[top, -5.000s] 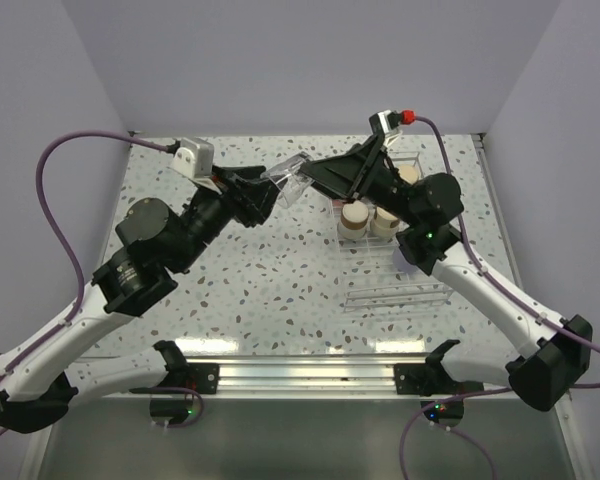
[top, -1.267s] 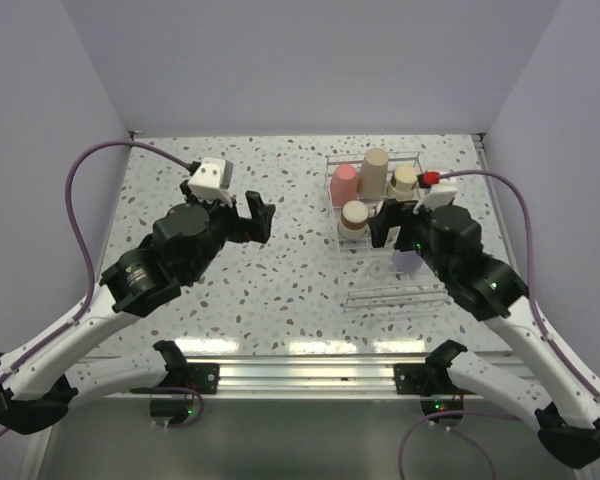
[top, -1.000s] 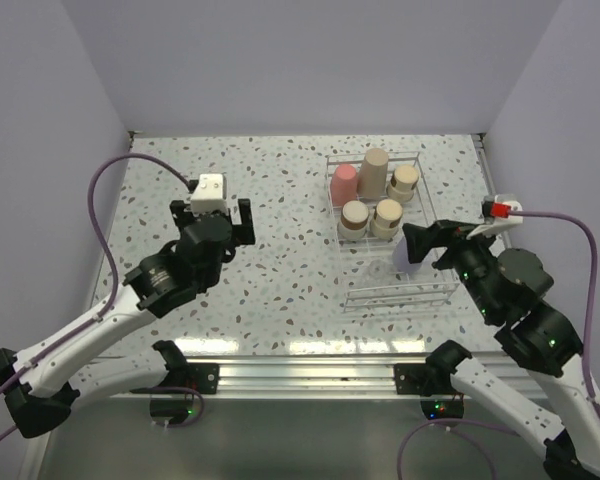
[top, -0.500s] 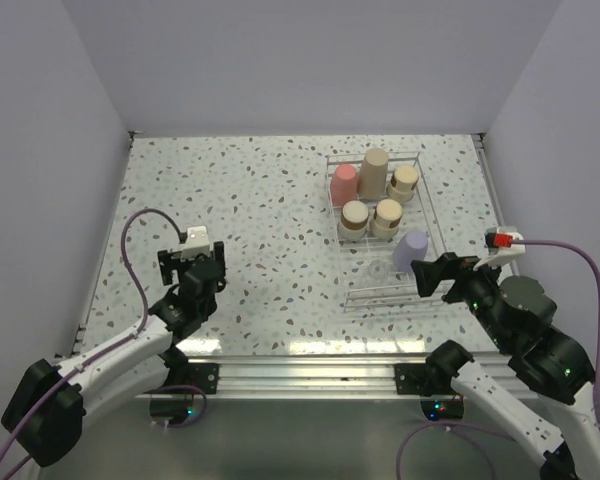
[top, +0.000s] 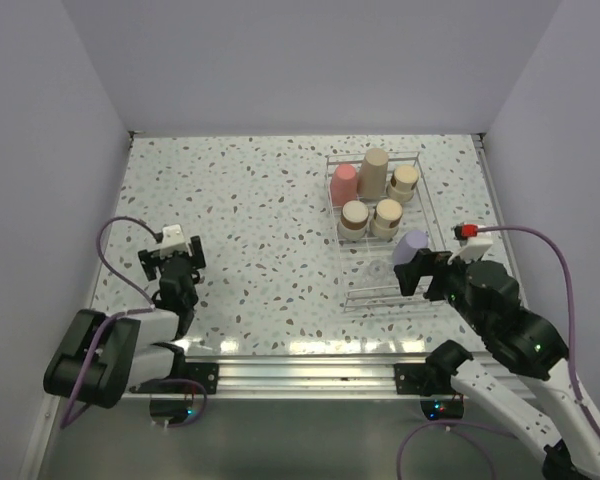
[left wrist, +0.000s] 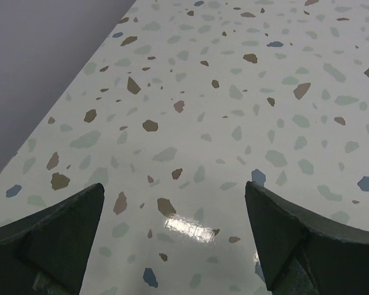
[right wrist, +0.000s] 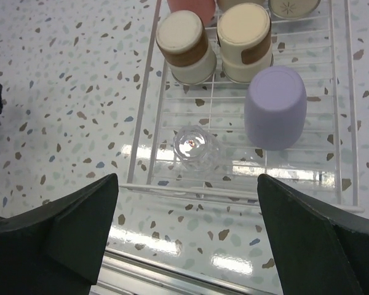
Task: Load the cups into the dish rack
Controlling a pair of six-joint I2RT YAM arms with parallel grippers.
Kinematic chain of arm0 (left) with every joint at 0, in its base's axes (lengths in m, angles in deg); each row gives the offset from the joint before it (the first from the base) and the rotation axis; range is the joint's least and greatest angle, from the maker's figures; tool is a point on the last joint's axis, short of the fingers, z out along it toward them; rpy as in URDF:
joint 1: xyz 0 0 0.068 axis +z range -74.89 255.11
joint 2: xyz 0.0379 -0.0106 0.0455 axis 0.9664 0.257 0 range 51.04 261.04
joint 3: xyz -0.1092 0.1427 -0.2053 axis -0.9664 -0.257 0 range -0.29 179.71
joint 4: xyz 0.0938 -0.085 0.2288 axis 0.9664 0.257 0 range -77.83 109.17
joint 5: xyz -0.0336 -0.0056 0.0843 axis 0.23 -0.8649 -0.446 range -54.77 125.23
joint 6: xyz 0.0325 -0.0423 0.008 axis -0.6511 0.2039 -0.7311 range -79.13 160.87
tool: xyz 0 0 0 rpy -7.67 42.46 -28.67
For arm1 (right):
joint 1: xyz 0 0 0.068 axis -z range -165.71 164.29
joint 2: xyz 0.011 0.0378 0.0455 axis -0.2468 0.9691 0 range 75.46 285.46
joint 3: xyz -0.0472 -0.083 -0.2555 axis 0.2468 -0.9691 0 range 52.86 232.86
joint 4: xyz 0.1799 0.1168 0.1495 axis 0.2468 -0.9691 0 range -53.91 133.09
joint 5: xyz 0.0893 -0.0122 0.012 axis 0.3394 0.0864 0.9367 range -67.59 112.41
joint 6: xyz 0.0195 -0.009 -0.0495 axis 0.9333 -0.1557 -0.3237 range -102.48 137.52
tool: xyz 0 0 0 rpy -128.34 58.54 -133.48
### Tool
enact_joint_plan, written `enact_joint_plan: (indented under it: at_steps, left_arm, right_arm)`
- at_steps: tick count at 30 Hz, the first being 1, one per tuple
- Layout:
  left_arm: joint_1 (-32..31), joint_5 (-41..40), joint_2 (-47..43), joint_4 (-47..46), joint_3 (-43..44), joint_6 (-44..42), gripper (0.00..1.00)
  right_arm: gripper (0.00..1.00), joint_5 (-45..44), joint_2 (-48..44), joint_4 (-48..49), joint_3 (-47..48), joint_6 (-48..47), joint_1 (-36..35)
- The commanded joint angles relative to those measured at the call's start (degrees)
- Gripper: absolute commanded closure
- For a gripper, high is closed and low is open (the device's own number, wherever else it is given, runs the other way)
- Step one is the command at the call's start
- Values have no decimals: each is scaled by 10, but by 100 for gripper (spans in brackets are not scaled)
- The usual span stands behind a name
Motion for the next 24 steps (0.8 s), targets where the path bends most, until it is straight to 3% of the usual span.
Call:
enact_joint_plan:
  at_steps: [1, 6, 8, 12, 24]
  left_arm:
    - [13, 54, 70, -155, 41, -33, 0]
    - [23, 107, 172, -264, 58, -65, 0]
    - [35, 128, 160, -218, 71, -50, 0]
    - [40, 115, 194, -312, 33, -43, 0]
    - [40, 117, 193, -305, 39, -42, 0]
  right_arm:
    - [2, -29, 32, 40, -33, 37, 1]
    - [2, -54, 73, 93, -99, 98, 1]
    - [2, -45, 97, 106, -105, 119, 2]
    - [2, -36, 121, 101, -96, 121, 1]
    - [2, -81, 120, 70, -80, 135, 2]
